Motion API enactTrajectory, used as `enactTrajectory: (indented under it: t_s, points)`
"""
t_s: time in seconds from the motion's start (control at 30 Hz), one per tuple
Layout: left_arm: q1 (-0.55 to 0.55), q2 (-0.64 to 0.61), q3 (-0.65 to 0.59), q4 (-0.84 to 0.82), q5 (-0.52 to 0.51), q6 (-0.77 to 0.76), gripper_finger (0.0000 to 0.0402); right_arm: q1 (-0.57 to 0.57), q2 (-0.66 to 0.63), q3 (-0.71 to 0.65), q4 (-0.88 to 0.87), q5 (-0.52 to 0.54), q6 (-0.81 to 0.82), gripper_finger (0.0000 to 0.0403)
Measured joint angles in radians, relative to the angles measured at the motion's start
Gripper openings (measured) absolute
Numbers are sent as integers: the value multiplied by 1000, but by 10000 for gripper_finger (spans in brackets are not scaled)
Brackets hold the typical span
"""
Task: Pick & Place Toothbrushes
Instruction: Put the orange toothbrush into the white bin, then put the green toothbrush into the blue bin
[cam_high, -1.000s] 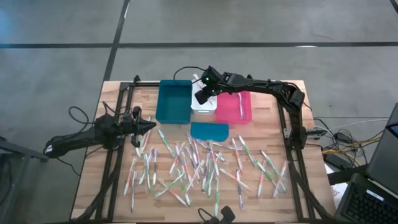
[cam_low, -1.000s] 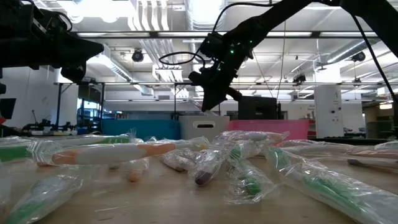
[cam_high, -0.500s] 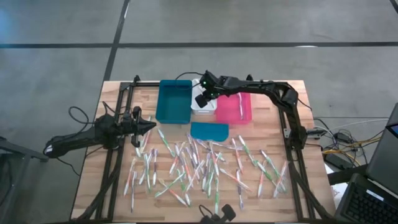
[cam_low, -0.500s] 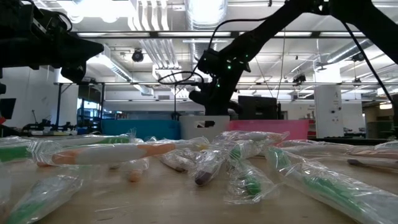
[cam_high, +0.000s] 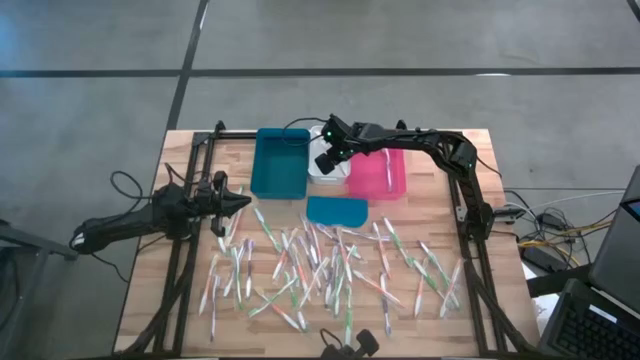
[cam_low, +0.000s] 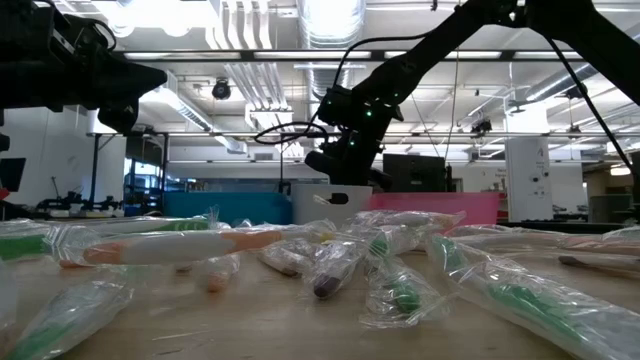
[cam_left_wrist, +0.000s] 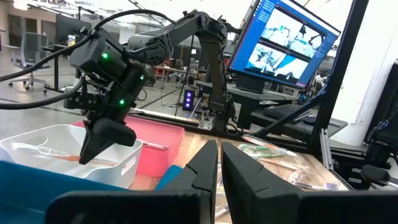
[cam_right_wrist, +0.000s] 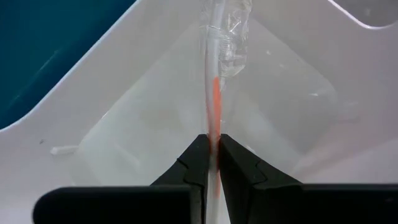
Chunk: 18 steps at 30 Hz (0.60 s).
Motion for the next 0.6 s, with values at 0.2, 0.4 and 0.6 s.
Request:
enactTrajectory:
  t_s: [0.2, 0.4, 0.6]
  points:
    - [0, 0, 0, 0, 0, 0, 26, 0, -2, 1, -1, -6, 0, 39]
    - [0, 0, 0, 0, 0, 0, 26, 1, -2, 6, -2, -13, 1, 72]
    - [0, 0, 0, 0, 0, 0, 26, 0, -3, 16, -3, -18, 1, 110]
